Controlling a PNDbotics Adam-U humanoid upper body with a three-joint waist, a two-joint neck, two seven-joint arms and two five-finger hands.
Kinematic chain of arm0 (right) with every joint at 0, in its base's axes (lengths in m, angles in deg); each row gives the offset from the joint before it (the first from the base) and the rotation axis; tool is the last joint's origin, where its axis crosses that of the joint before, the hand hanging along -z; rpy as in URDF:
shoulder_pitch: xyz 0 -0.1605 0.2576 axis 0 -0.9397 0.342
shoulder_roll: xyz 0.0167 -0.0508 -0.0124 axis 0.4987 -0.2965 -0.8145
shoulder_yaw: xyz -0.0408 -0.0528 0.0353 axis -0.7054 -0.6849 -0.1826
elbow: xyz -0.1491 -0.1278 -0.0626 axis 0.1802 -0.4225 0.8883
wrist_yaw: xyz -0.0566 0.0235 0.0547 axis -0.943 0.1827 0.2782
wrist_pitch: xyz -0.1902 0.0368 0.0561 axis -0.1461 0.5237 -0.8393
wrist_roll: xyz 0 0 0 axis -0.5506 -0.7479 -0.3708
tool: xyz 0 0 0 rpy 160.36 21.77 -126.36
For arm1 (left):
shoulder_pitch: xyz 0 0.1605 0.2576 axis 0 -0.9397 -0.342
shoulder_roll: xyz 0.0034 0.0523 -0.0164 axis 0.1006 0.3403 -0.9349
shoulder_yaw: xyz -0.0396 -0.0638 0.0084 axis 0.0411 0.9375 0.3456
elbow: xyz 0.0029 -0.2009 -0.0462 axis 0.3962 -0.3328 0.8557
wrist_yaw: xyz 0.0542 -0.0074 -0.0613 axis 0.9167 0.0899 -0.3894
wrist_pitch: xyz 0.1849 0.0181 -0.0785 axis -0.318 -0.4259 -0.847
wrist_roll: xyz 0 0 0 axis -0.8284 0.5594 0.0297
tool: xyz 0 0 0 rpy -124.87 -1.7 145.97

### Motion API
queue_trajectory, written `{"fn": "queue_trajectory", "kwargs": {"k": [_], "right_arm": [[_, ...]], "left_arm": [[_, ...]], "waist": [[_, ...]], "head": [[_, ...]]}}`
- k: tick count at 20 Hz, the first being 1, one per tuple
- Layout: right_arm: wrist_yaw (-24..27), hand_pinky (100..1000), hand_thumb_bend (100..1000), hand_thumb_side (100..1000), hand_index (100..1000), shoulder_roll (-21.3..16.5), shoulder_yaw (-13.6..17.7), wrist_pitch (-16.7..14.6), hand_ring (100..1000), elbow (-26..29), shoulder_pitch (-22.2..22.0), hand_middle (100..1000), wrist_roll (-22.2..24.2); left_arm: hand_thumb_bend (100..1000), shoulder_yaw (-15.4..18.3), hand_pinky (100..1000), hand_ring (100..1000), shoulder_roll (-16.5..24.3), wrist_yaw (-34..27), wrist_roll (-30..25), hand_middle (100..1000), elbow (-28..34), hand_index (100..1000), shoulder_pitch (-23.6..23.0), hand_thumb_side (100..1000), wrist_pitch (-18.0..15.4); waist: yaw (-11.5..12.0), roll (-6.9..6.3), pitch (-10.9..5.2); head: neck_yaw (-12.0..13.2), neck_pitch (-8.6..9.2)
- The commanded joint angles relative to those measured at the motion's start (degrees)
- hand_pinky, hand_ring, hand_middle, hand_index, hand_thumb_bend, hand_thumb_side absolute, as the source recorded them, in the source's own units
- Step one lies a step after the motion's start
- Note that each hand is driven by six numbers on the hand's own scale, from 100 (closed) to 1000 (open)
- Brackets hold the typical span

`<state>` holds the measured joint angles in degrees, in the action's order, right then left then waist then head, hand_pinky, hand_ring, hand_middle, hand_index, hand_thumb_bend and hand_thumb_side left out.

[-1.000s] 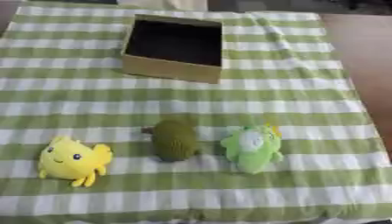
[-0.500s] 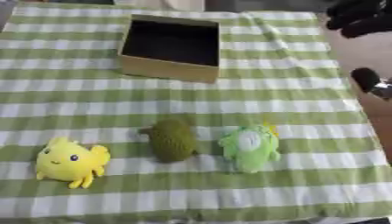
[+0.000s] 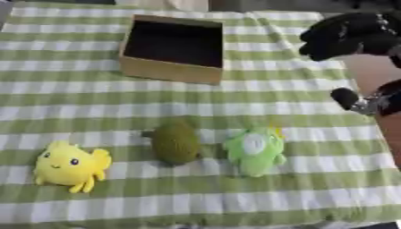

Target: Pick up objects on the table and place them in the box.

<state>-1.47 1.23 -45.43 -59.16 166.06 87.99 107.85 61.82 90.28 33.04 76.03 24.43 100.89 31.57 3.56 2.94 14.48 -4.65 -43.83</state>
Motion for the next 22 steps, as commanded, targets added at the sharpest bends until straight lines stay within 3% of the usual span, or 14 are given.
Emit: {"fn": "queue_trajectory", "kwargs": {"k": [1, 7, 11, 19, 22], "right_arm": [[1.3, 964, 100, 223, 981, 0.2, -1.1, -1.9, 960, -1.0, 1.4, 831, 7.8], [4.2, 1000, 100, 100, 976, 2.5, -2.8, 3.8, 978, -2.4, 2.0, 805, 16.3], [4.6, 1000, 157, 100, 972, 4.0, -3.5, 6.9, 976, -2.6, 1.7, 802, 20.2], [2.6, 1000, 343, 100, 976, 6.1, -4.2, 9.0, 981, -2.5, 0.2, 809, 23.9], [1.7, 1000, 332, 100, 978, 6.5, -4.2, 8.3, 980, -2.1, 0.0, 815, 24.0]], "left_arm": [[100, 0.0, 626, 719, 1.1, -0.5, -0.4, 662, 0.9, 779, 0.9, 597, 0.1], [100, 0.0, 625, 719, 1.0, -0.6, -0.5, 662, 0.9, 779, 0.9, 598, 0.2], [100, 0.0, 625, 719, 1.0, -0.7, -0.6, 662, 0.9, 778, 1.0, 599, 0.3], [100, 0.0, 625, 719, 0.9, -0.7, -0.7, 663, 0.9, 778, 1.1, 599, 0.4], [100, -0.1, 626, 719, 0.9, -0.7, -0.7, 662, 0.9, 778, 1.1, 599, 0.4]], "waist": [[0.1, 0.4, -0.64], [0.3, 0.64, -0.48], [0.4, 0.76, -0.47], [0.5, 0.89, -0.39], [0.4, 0.93, -0.44]], "head": [[-0.2, -0.29], [-0.2, -0.29], [-0.2, -0.29], [-0.1, -0.29], [0.0, -0.29]]}}
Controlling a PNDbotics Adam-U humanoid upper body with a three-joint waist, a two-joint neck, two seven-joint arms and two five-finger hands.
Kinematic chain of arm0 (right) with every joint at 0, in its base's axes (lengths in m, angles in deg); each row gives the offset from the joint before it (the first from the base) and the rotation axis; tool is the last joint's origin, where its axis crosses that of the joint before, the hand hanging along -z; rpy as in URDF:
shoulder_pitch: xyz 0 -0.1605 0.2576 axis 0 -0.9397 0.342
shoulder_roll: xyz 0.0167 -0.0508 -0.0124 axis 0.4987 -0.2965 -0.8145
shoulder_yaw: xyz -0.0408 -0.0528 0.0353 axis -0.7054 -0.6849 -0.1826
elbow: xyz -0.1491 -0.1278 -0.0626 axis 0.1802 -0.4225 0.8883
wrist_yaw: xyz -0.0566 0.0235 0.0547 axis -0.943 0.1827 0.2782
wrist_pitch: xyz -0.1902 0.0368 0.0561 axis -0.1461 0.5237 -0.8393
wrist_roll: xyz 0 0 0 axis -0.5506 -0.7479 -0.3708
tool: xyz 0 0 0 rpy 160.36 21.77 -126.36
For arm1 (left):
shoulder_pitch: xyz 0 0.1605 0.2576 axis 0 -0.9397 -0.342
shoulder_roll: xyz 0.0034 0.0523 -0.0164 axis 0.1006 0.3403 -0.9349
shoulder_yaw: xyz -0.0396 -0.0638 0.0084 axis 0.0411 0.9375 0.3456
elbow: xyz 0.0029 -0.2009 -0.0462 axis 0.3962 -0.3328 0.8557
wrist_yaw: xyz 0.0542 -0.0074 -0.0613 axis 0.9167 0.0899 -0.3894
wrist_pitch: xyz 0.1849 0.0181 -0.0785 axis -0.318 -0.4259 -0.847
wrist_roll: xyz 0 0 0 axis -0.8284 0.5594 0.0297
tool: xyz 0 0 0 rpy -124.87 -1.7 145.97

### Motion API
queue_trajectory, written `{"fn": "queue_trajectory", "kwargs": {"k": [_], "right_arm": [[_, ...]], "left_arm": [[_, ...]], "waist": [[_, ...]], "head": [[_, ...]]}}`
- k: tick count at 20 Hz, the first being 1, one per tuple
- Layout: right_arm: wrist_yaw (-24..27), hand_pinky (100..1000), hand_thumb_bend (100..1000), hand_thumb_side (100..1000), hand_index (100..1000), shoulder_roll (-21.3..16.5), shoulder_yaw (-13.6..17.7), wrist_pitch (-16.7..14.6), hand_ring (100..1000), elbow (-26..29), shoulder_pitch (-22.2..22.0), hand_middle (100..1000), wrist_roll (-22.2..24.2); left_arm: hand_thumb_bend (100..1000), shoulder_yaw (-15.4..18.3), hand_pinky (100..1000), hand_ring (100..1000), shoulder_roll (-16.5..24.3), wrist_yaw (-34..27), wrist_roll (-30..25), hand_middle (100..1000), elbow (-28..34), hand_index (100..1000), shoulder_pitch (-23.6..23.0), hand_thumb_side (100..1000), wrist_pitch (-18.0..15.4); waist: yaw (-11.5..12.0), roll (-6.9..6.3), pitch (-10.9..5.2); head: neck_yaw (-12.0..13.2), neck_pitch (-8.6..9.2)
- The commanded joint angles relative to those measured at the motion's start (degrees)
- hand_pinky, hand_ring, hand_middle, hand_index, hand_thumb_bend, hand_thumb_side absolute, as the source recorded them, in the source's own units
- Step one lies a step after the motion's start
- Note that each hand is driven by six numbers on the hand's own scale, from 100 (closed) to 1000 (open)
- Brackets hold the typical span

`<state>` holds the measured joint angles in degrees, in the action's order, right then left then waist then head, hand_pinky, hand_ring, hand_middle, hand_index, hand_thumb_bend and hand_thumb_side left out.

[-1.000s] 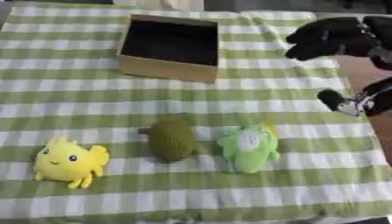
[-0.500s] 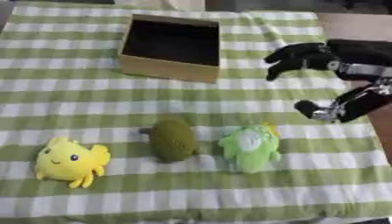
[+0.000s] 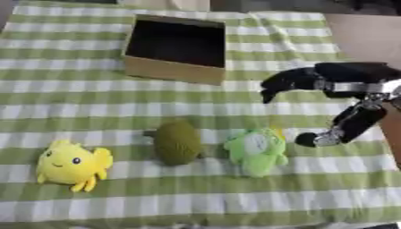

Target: Pick up objects on the table and place them in the box.

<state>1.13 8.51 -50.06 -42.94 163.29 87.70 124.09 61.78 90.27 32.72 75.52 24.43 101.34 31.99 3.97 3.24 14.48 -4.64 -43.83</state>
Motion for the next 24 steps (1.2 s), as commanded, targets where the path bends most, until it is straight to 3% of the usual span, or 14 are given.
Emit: {"fn": "queue_trajectory", "kwargs": {"k": [1, 5, 16, 24], "right_arm": [[-1.1, 1000, 321, 100, 979, -0.7, 0.4, -8.2, 980, 0.8, 0.1, 816, 7.8], [-2.5, 1000, 283, 174, 983, 0.0, -0.1, -9.2, 981, 0.5, -0.6, 818, 8.7], [-10.7, 1000, 296, 235, 985, 4.5, -1.0, -10.6, 984, -2.6, -3.5, 827, 8.7], [-18.2, 1000, 398, 246, 983, 6.7, -0.8, -13.3, 984, -6.2, -3.9, 846, 5.8]], "left_arm": [[100, 0.0, 626, 719, 0.9, -0.4, -0.2, 662, 0.9, 778, 0.7, 599, 0.0], [100, -0.1, 625, 718, 0.9, -0.5, -0.3, 662, 0.9, 778, 0.7, 599, 0.0], [100, -0.2, 625, 718, 0.8, -0.6, -0.5, 662, 0.9, 776, 0.9, 599, 0.0], [100, -0.3, 623, 715, 0.7, -0.8, -0.7, 658, 0.9, 774, 1.0, 599, 0.1]], "waist": [[0.0, 0.65, -0.46], [0.1, 0.7, -0.5], [0.2, 0.53, -0.16], [0.3, 0.42, -0.05]], "head": [[0.0, -0.29], [0.0, -0.29], [0.0, -0.29], [-0.1, -0.29]]}}
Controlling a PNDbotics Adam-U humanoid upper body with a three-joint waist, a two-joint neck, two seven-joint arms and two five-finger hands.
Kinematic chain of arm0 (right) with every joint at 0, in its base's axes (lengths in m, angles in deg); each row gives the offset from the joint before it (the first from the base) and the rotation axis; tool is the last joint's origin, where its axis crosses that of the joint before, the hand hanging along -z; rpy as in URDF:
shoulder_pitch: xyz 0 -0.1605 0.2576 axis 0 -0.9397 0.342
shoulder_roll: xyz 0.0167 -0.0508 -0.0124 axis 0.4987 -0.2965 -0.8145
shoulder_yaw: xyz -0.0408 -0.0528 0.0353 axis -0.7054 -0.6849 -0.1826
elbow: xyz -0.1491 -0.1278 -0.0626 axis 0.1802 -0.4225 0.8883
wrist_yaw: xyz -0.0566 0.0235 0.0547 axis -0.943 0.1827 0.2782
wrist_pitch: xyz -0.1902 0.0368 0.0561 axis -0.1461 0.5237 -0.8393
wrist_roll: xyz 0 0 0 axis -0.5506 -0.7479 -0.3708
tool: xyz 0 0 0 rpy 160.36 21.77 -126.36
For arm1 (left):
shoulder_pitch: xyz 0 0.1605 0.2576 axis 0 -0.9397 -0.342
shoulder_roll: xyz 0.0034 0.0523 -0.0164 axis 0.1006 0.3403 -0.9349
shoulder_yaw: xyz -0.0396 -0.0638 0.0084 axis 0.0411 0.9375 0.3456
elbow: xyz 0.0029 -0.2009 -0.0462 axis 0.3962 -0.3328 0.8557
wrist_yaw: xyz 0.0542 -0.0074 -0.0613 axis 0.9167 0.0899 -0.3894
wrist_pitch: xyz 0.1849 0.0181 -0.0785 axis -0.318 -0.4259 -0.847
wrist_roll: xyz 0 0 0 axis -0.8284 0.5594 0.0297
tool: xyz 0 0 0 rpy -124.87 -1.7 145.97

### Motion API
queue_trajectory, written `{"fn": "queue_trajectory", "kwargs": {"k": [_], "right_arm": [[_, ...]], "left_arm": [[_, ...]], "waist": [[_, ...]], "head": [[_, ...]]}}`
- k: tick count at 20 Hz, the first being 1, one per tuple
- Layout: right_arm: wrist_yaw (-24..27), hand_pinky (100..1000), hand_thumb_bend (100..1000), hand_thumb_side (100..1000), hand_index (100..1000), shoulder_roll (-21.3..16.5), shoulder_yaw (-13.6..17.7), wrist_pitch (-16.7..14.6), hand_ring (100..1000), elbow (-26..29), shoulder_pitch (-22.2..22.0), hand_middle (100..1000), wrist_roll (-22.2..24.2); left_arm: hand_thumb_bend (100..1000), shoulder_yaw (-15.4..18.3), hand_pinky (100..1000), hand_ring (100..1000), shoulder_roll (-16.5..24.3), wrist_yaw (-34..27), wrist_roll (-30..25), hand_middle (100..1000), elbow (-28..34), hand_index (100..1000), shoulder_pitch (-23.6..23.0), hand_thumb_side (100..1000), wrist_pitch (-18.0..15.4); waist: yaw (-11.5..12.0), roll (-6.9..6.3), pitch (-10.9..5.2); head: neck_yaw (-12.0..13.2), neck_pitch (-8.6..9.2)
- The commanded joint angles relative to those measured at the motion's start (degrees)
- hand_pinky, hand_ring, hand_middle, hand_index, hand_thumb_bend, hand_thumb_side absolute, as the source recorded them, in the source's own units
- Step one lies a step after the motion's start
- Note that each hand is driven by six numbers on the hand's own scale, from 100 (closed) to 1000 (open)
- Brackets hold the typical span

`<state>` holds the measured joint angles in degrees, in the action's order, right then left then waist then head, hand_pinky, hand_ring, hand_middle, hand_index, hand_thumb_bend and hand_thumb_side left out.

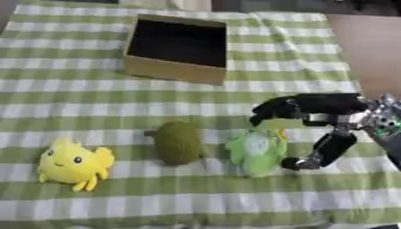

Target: Pick up objects on the table and place them in the box.

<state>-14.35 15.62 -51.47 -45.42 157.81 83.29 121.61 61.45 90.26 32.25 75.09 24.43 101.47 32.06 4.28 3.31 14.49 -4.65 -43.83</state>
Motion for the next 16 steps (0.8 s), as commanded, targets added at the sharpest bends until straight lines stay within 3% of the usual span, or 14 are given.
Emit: {"fn": "queue_trajectory", "kwargs": {"k": [1, 5, 10, 12, 16], "right_arm": [[-4.2, 1000, 431, 255, 982, -0.3, 0.7, -11.4, 984, -1.2, 0.5, 853, 7.4], [-9.2, 1000, 428, 291, 983, 0.3, 0.3, -14.2, 987, -3.1, 0.1, 859, 4.7], [-11.6, 1000, 406, 302, 981, 1.1, -0.2, -15.3, 985, -4.8, 0.1, 852, 3.5], [-11.9, 1000, 344, 303, 975, 1.4, -0.5, -15.4, 981, -5.3, 0.2, 827, 3.4], [-9.4, 1000, 148, 205, 925, 1.6, -0.7, -14.8, 959, -5.0, 0.3, 729, 3.8]], "left_arm": [[100, 0.0, 623, 715, 0.7, -0.4, -0.3, 657, 0.9, 774, 0.8, 599, 0.0], [100, 0.0, 623, 714, 0.7, -0.5, -0.3, 656, 0.9, 774, 0.9, 599, 0.0], [100, 0.0, 623, 713, 0.7, -0.6, -0.4, 654, 0.9, 774, 1.0, 599, 0.0], [100, 0.0, 623, 712, 0.6, -0.7, -0.4, 654, 0.9, 773, 1.0, 599, 0.0], [100, 0.0, 623, 711, 0.6, -0.7, -0.4, 652, 0.9, 773, 1.1, 599, 0.0]], "waist": [[0.0, 0.34, -0.03], [0.1, 0.31, 0.09], [0.1, 0.26, 0.14], [0.2, 0.22, 0.2], [0.2, 0.21, 0.28]], "head": [[-0.1, -0.29], [0.0, -0.29], [-0.1, -0.29], [-0.1, -0.29], [0.1, -0.29]]}}
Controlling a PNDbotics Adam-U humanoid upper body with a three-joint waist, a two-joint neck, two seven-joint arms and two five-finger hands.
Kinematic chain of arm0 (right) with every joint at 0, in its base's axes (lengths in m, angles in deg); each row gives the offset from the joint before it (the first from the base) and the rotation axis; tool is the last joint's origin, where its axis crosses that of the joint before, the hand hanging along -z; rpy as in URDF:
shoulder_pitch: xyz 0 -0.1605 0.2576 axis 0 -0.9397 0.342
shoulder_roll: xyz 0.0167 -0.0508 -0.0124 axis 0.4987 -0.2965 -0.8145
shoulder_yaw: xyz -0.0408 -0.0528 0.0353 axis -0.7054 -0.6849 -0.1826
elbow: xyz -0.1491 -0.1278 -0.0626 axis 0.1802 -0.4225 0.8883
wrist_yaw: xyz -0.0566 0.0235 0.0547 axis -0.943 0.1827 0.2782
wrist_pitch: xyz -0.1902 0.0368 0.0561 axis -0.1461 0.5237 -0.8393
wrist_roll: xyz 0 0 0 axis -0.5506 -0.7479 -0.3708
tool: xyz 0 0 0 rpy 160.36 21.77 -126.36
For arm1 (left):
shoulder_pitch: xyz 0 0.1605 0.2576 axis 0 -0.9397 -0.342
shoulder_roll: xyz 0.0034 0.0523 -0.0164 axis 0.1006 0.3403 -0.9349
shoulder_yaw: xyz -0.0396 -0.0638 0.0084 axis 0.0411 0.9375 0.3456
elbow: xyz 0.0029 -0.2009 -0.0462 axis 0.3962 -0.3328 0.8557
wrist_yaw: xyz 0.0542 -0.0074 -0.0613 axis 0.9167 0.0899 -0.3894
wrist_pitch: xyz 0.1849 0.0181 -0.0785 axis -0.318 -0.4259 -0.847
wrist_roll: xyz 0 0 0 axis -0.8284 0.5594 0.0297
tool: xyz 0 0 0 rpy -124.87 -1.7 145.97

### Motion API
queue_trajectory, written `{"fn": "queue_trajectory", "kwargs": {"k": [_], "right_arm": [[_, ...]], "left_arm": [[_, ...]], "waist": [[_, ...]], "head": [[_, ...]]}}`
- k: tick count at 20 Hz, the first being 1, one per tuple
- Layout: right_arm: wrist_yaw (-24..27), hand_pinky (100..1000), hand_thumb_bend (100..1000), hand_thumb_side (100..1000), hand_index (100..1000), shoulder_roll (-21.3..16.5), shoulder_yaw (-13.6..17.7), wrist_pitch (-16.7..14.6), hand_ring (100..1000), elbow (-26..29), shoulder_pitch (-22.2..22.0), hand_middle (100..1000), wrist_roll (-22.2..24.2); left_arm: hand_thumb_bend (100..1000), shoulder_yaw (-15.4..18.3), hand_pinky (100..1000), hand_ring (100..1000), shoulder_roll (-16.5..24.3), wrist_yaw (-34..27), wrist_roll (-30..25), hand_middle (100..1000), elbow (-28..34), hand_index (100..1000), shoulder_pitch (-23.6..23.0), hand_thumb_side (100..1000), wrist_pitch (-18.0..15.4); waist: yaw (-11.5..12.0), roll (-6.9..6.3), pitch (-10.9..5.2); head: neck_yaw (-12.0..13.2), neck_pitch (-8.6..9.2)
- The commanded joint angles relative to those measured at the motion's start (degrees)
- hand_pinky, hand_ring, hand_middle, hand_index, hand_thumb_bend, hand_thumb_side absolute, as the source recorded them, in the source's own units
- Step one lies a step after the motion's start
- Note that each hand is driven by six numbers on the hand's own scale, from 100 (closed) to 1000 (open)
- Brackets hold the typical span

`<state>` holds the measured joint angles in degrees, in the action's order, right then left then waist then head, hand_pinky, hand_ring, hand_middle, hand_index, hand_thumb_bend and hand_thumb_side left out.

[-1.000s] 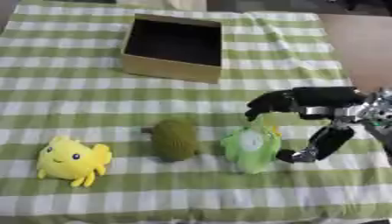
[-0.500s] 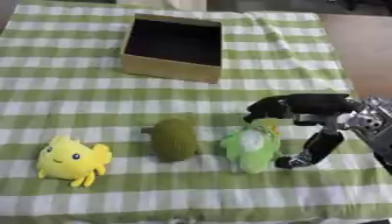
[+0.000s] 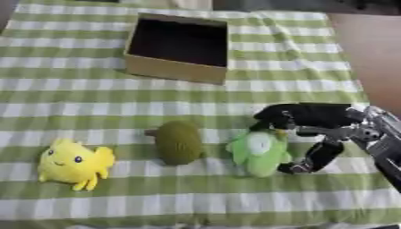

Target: Pick up objects on the table and place them in the box.

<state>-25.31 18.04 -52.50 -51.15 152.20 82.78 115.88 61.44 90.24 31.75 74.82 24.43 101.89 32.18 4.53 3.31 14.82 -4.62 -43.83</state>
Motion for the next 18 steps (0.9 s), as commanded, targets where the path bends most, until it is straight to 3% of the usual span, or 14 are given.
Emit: {"fn": "queue_trajectory", "kwargs": {"k": [1, 5, 9, 12, 13, 14, 18], "right_arm": [[2.6, 1000, 113, 179, 903, -0.8, 0.5, -8.7, 949, 1.0, 0.8, 690, 9.8], [5.4, 959, 100, 165, 811, -1.0, 1.2, -6.9, 879, 2.2, 1.1, 563, 9.7], [5.4, 913, 100, 212, 740, -0.9, 1.8, -4.2, 790, 2.3, 0.9, 478, 5.2], [6.2, 914, 100, 191, 737, -0.9, 1.8, -2.7, 782, 2.7, 0.7, 468, 1.7], [7.0, 915, 100, 226, 739, -1.0, 1.9, -2.3, 782, 3.1, 0.7, 469, 1.4], [8.1, 915, 100, 179, 741, -1.3, 2.2, -1.9, 782, 3.8, 0.9, 469, 1.3], [13.9, 905, 100, 167, 742, -2.8, 3.4, -0.3, 773, 6.9, 3.1, 469, 2.4]], "left_arm": [[100, 0.1, 623, 711, 0.6, -0.2, -0.1, 652, 0.9, 773, 0.7, 599, -0.1], [100, 0.1, 623, 709, 0.5, -0.2, 0.0, 650, 0.9, 773, 0.7, 599, -0.1], [100, 0.1, 623, 708, 0.5, -0.2, 0.0, 647, 0.9, 772, 0.8, 599, -0.1], [100, 0.3, 623, 707, 0.5, -0.1, 0.2, 646, 0.9, 770, 0.8, 599, -0.1], [100, 0.3, 623, 707, 0.5, -0.1, 0.2, 646, 0.9, 769, 0.8, 599, -0.1], [100, 0.3, 623, 707, 0.5, 0.0, 0.3, 646, 0.9, 769, 0.8, 599, -0.1], [100, 0.3, 623, 706, 0.6, 0.1, 0.3, 645, 0.9, 769, 0.7, 598, -0.1]], "waist": [[0.0, 0.22, -0.05], [0.0, 0.23, -0.09], [0.1, 0.22, -0.04], [0.1, 0.22, -0.01], [0.1, 0.22, -0.01], [0.0, 0.24, -0.03], [-0.1, 0.29, -0.17]], "head": [[0.2, -0.29], [0.4, -0.29], [0.5, -0.29], [0.5, -0.29], [0.5, -0.29], [0.6, -0.29], [0.6, -0.29]]}}
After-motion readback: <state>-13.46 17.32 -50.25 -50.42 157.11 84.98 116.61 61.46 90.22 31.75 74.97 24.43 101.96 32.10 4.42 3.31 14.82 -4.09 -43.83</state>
